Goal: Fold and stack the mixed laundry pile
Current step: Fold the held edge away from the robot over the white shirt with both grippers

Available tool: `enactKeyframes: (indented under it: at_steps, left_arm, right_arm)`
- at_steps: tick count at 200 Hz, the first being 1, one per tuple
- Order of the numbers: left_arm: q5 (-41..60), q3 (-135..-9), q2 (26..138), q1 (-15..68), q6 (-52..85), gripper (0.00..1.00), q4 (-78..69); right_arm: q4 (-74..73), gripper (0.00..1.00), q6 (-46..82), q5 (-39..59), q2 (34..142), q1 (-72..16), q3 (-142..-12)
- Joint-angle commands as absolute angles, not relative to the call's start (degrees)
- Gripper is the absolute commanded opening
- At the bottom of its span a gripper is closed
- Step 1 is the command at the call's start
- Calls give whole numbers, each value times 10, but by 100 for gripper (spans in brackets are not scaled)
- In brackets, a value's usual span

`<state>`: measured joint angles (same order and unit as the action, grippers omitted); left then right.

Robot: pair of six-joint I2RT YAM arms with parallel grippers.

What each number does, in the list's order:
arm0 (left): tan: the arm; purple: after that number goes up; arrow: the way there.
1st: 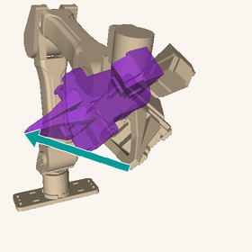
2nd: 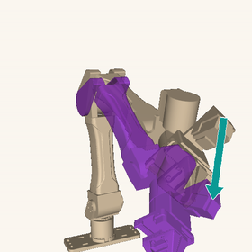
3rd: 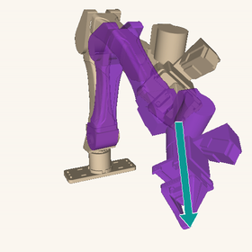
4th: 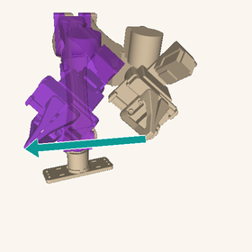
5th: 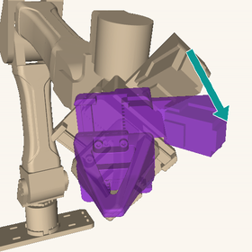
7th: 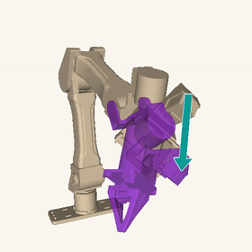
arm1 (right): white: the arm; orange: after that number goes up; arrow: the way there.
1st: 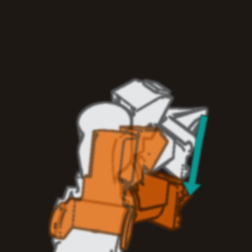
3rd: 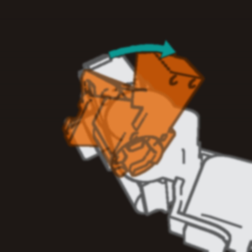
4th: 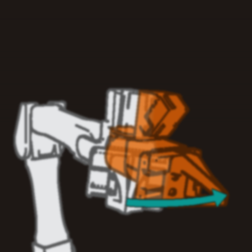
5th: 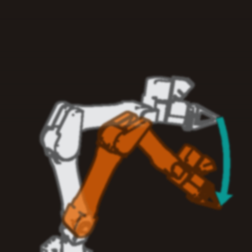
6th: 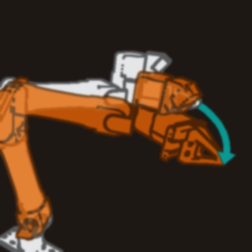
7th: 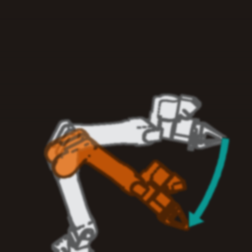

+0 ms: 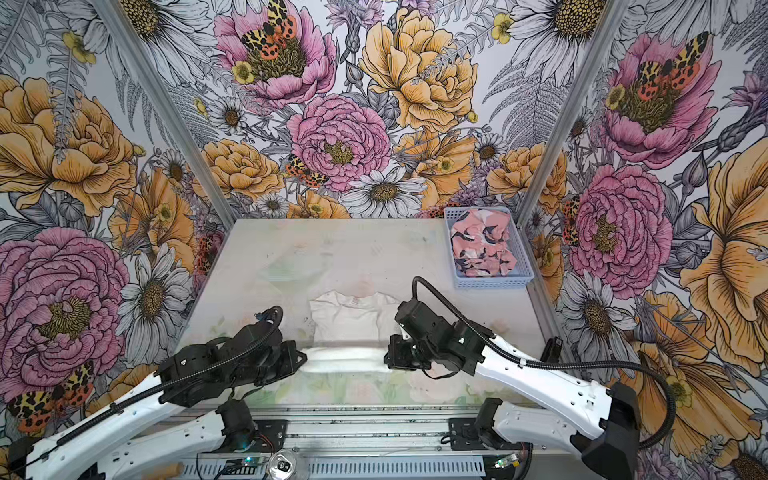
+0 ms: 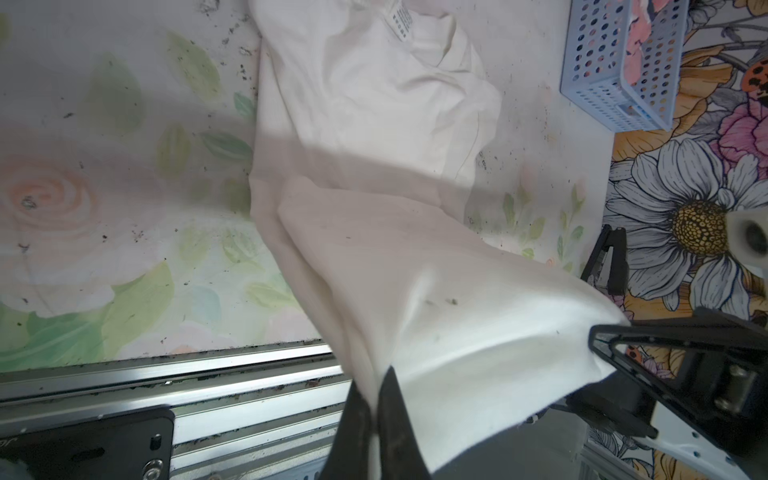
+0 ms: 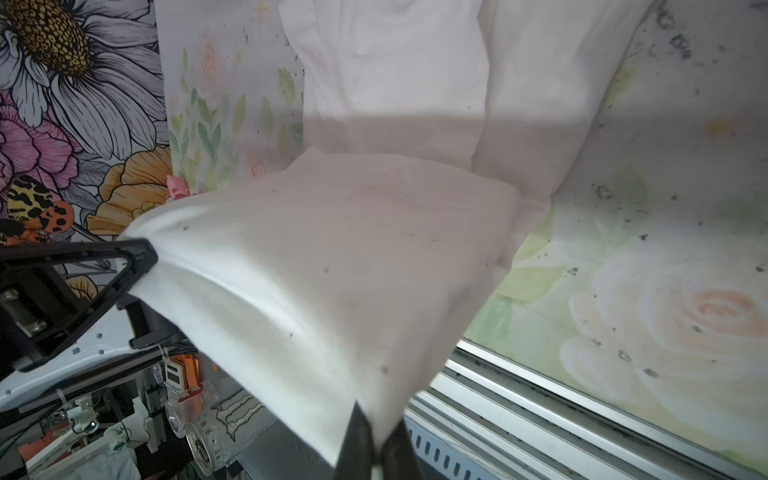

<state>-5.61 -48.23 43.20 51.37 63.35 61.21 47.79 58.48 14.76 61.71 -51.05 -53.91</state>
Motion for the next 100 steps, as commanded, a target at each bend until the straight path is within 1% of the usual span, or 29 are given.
enactKeyframes:
  at_steps: [1, 17, 28, 63, 100]
  left_arm:
    - [-25, -484, 479, 407, 554, 0, 585]
    - [24, -485, 527, 323, 491, 0, 534]
    - [48, -501, 574, 280, 451, 0, 512]
    - [86, -586, 736, 227, 362, 0, 469]
    - [112, -627, 851, 186, 317, 0, 439]
  right_arm:
    - [489, 0, 549, 130, 660, -439, -563]
    - [470, 0, 515, 147, 709, -391, -579]
    - [462, 0, 493, 155, 746, -367, -603]
    - [443, 0, 447, 179, 861, -319, -668]
    - [422, 0, 428, 188, 949, -288, -701]
